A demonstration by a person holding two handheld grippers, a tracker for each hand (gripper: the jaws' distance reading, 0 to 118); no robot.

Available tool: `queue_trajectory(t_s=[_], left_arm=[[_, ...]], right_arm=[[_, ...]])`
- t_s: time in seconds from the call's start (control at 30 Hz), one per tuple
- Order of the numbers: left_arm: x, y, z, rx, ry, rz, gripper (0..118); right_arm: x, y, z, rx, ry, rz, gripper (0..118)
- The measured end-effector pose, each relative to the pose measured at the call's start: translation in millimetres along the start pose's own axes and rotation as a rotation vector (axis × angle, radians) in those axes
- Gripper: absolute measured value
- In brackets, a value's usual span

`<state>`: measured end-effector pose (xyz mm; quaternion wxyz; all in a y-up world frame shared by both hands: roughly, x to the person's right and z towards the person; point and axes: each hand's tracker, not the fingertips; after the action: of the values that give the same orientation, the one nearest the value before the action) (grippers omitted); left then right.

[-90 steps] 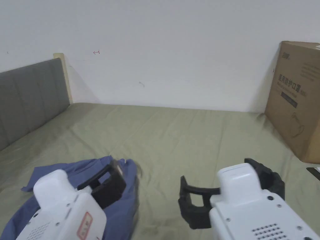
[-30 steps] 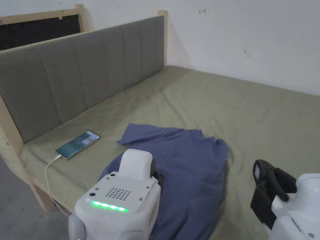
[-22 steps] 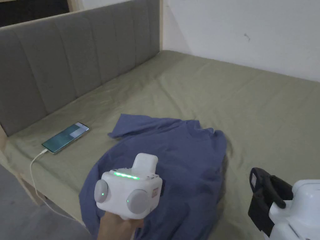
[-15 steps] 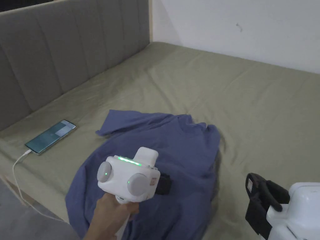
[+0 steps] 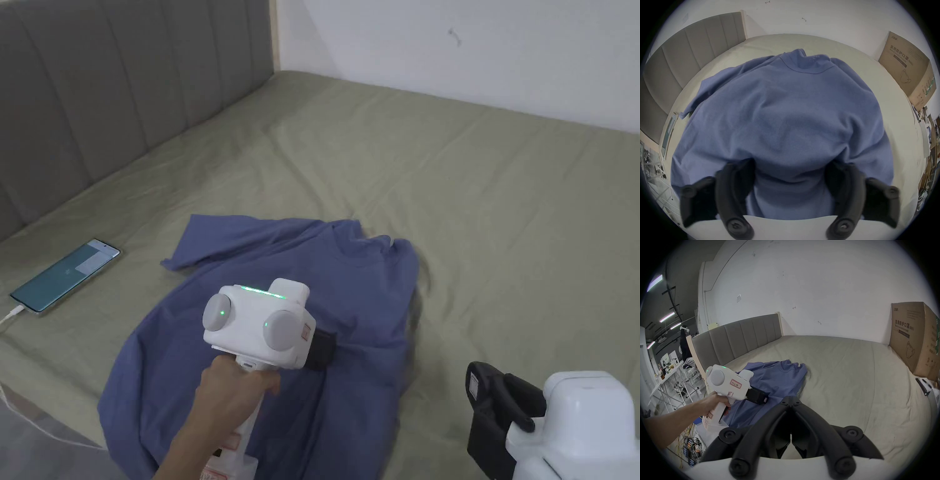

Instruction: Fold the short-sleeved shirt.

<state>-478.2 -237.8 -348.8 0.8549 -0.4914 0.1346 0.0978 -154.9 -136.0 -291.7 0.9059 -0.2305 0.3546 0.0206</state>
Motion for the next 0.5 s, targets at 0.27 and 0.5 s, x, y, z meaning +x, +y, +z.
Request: queue_trajectory(t_s=[0.27, 0.5], left_arm=[[-10, -6, 2, 0.05, 0.044, 0.05, 1], [-24, 3, 30, 0.083, -0.06, 0.179, 1]], right_arm=[[3, -3, 2, -0.012, 0.007, -0.032, 0], [20, 5, 21, 0.016, -0.03, -0.049, 0]])
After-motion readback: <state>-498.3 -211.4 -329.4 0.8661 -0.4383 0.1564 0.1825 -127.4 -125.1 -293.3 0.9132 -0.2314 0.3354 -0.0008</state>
